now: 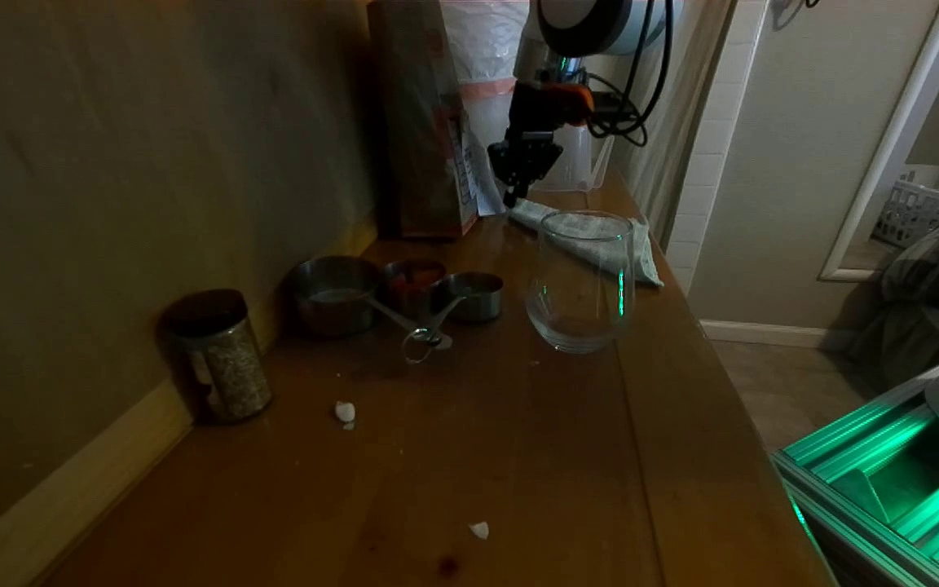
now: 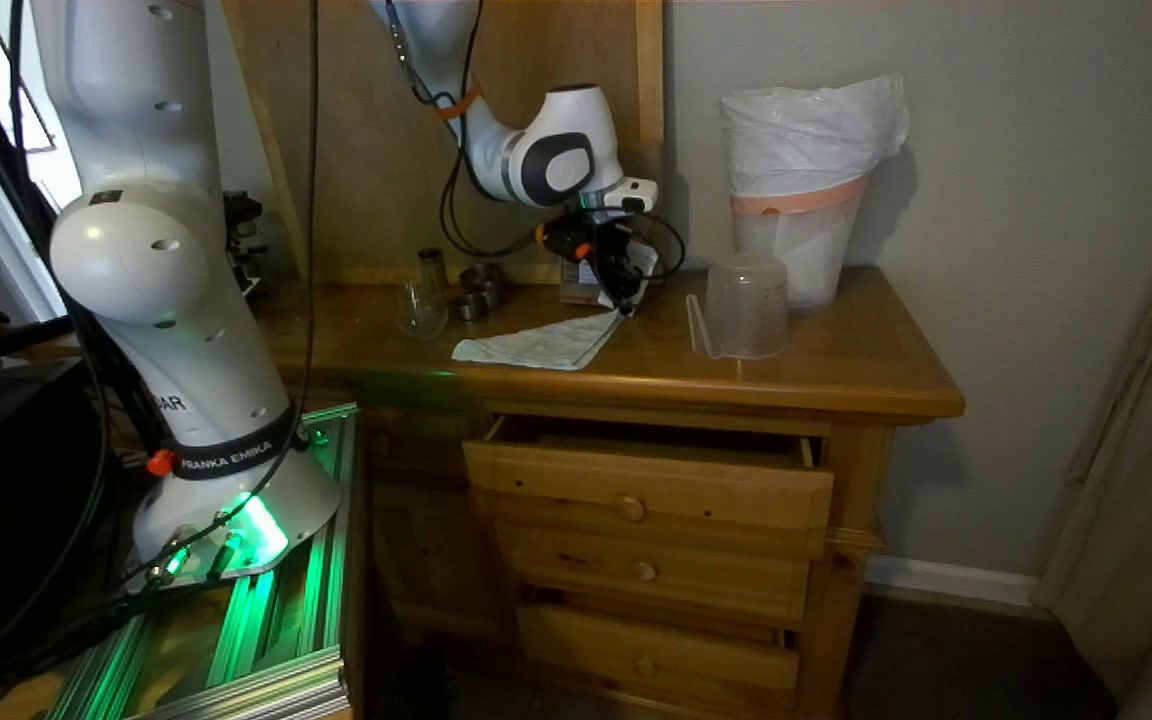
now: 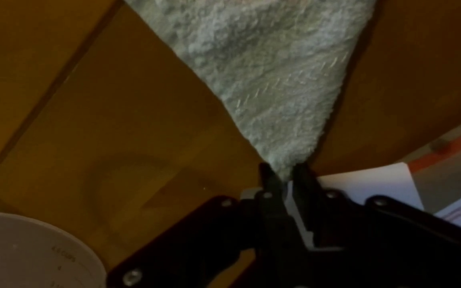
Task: Fold the towel into a triangle twice.
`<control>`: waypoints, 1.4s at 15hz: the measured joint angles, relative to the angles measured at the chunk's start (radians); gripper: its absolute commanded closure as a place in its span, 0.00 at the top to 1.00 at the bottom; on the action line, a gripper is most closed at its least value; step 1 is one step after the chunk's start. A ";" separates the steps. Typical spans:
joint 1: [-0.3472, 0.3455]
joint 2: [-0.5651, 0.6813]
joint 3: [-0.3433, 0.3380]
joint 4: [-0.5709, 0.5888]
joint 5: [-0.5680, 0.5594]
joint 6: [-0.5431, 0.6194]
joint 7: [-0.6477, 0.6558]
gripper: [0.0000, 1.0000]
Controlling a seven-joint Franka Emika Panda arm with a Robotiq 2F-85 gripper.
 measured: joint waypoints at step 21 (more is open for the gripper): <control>0.010 -0.376 0.000 -0.263 -0.024 -0.078 0.041 0.03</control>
